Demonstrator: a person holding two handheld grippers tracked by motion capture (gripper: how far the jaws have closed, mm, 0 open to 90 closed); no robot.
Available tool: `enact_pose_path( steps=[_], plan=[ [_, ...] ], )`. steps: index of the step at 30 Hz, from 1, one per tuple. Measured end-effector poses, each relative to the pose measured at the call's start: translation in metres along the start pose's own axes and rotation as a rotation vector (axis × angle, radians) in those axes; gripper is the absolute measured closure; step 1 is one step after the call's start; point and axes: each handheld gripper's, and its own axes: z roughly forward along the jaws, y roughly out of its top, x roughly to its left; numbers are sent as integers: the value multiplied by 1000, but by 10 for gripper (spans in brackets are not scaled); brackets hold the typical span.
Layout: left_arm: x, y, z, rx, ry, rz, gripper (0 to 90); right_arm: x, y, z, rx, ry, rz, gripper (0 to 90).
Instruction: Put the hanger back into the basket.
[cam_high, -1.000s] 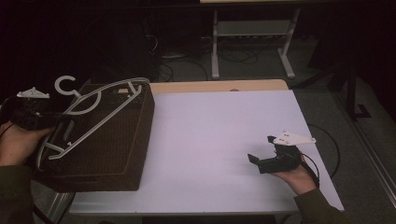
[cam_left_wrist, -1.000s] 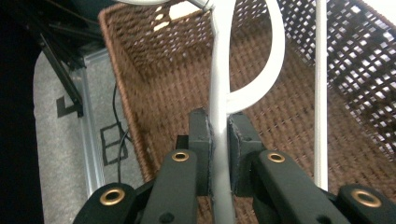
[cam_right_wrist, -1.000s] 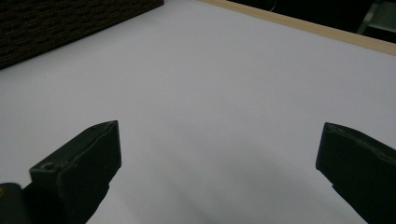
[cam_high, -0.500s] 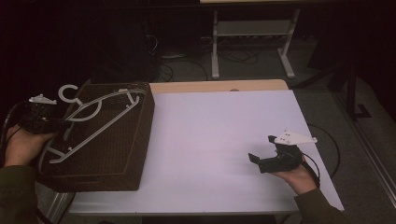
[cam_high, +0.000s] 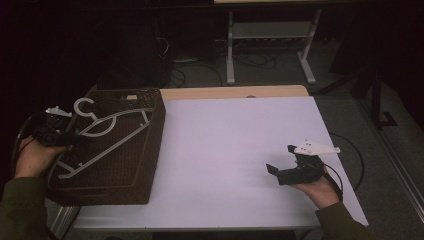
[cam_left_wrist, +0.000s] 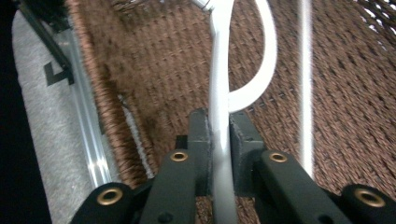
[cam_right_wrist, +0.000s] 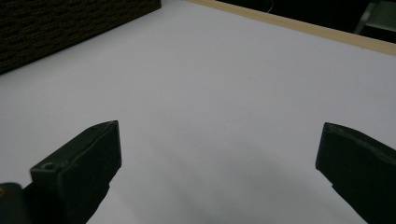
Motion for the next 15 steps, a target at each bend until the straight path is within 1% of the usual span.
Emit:
enact_pose_path(
  steps=[1,2,3,4,5,6,7,8,9,10,12,13,15],
  plan=[
    [0,0,-1,-11,5,-5,714,0,0,0,-1,0,0,0],
    [1,0,-2,-21,2,-16,676,0,0,0,-2,0,0,0],
    [1,0,-3,-28,-1,-20,659,0,0,0,-2,1,-1,0],
    [1,1,-5,-46,-10,-27,605,0,0,-1,-2,2,1,0],
    [0,1,-6,-58,-19,-33,587,0,0,-1,-5,2,-2,0],
    [0,1,-6,-58,-19,-33,567,0,0,-1,-5,2,-2,0],
    [-1,2,-8,-65,-29,-33,567,0,1,-1,-6,3,-1,0],
    [-3,3,-9,-80,-42,-34,522,0,1,-2,-7,2,-1,0],
    [-5,5,-12,-95,-58,-36,504,-1,2,-2,-10,1,-6,0],
    [-7,6,-14,-117,-73,-39,504,-1,2,-2,-10,1,-6,0],
    [-16,12,-20,-180,-111,-55,464,0,3,-4,-18,5,2,0],
    [-16,12,-20,-180,-111,-55,453,0,3,-4,-18,5,2,0],
    [-23,17,-24,-221,-127,-63,442,0,4,-5,-20,7,0,0]
  ],
)
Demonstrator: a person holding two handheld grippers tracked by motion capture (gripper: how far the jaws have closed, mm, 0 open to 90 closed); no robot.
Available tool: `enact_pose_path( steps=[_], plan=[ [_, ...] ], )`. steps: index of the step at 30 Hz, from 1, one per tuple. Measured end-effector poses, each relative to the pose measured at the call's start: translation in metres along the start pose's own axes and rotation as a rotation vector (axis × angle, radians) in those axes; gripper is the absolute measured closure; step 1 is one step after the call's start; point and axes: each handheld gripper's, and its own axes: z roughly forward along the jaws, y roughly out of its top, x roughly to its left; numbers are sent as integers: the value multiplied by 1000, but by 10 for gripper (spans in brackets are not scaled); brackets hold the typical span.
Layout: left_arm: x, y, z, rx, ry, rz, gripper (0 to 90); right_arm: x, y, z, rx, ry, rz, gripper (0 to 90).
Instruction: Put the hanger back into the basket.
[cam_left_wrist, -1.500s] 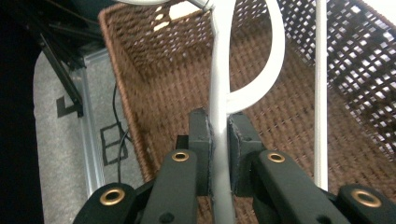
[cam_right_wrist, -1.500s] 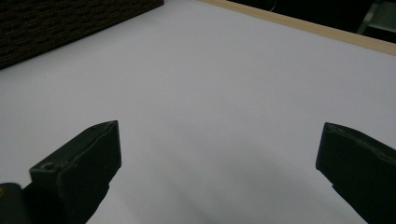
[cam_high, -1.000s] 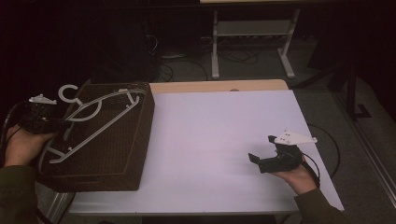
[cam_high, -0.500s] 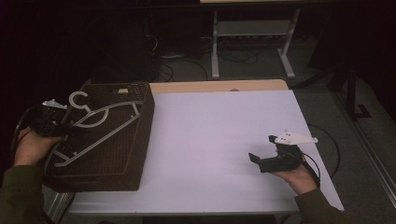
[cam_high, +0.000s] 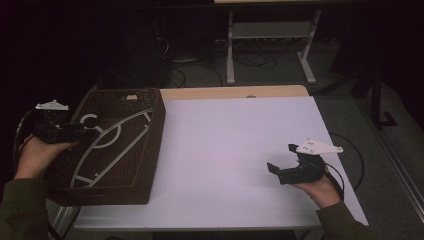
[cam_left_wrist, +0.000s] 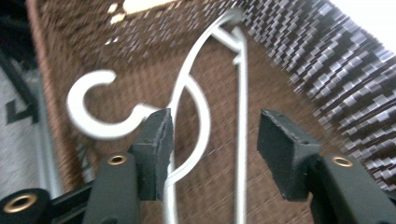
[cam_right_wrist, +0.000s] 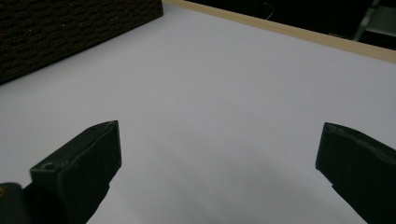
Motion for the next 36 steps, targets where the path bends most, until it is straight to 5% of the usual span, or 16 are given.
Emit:
enact_pose_path(
  steps=[6,18,36],
  plan=[
    [-20,11,-4,-78,-30,21,263,0,4,-3,-21,-2,0,0],
    [-71,22,0,-220,-139,45,110,-1,12,-8,-40,21,8,0],
    [-146,20,18,-372,-285,93,12,-1,27,-15,-78,40,5,0]
  ],
)
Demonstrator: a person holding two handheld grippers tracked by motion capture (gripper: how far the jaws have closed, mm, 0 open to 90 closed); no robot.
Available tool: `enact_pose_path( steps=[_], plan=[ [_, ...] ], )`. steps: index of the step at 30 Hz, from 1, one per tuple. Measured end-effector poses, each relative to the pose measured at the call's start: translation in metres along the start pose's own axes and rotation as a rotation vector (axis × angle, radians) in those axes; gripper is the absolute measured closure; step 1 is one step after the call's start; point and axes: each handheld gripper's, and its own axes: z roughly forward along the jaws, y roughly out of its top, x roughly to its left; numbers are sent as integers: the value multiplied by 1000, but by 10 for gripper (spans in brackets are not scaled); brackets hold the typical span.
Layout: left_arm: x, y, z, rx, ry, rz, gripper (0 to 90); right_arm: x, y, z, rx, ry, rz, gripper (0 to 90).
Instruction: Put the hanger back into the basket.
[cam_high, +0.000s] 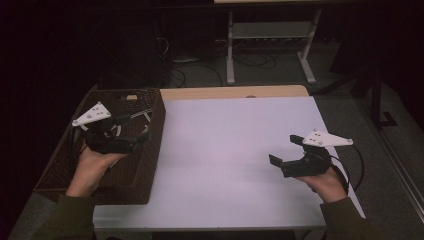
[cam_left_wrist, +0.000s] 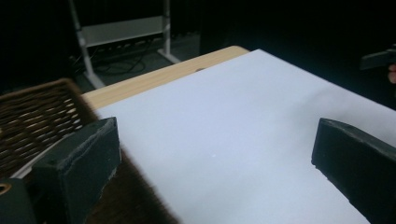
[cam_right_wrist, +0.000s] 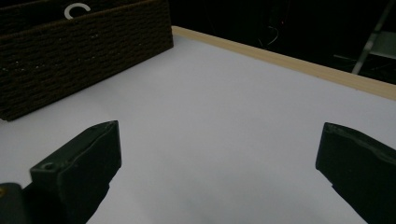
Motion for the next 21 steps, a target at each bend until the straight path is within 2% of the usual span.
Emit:
enact_pose_path(
  steps=[3,10,21],
  plan=[
    [-11,-3,8,-18,-28,4,12,0,3,-1,-10,6,-5,0],
    [-24,-11,20,-47,-75,-1,12,-1,9,-4,-28,16,8,0],
    [-34,-19,29,-83,-92,0,12,-1,15,-9,-63,21,16,0]
  ],
)
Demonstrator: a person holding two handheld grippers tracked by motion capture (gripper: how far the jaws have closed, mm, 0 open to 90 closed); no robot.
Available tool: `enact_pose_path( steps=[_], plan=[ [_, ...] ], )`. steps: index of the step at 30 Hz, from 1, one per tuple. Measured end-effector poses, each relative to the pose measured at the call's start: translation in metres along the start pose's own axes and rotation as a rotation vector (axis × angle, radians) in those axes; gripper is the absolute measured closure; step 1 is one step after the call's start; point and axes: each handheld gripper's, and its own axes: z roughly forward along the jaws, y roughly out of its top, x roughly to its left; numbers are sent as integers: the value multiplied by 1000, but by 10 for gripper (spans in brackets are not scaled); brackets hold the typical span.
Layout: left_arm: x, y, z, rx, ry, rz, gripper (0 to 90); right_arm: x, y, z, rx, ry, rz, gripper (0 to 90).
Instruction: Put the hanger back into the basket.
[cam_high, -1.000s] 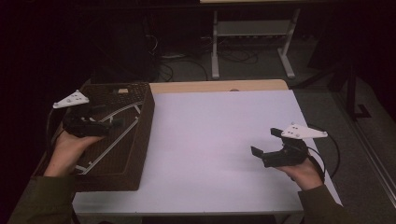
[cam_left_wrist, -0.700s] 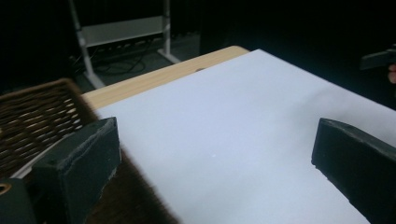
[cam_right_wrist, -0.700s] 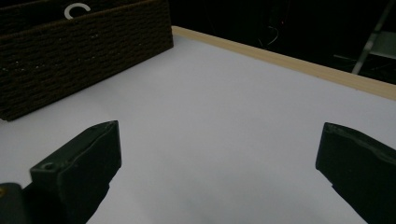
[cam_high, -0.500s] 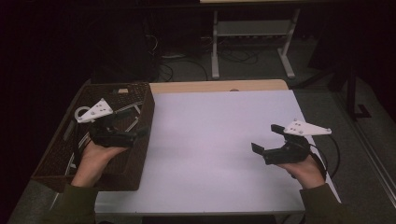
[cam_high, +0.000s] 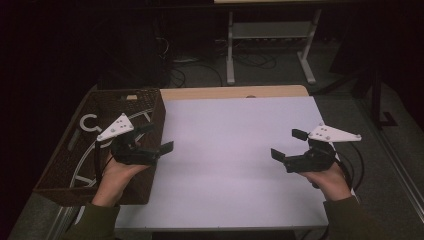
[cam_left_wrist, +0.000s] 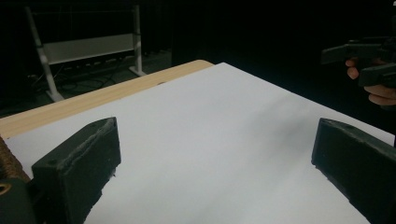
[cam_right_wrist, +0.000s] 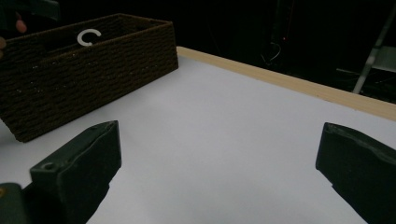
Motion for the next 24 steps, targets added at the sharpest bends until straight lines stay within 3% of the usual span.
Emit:
enact_pose_path(
  steps=[12,18,24],
  plan=[
    [-1,-9,1,-39,-4,-13,12,-1,10,-8,-73,16,0,0],
    [-2,-10,1,-40,-22,-16,13,1,15,-13,-121,29,-5,0],
    [-2,-10,0,-41,-25,-14,12,2,17,-14,-135,31,-18,0]
  ],
)
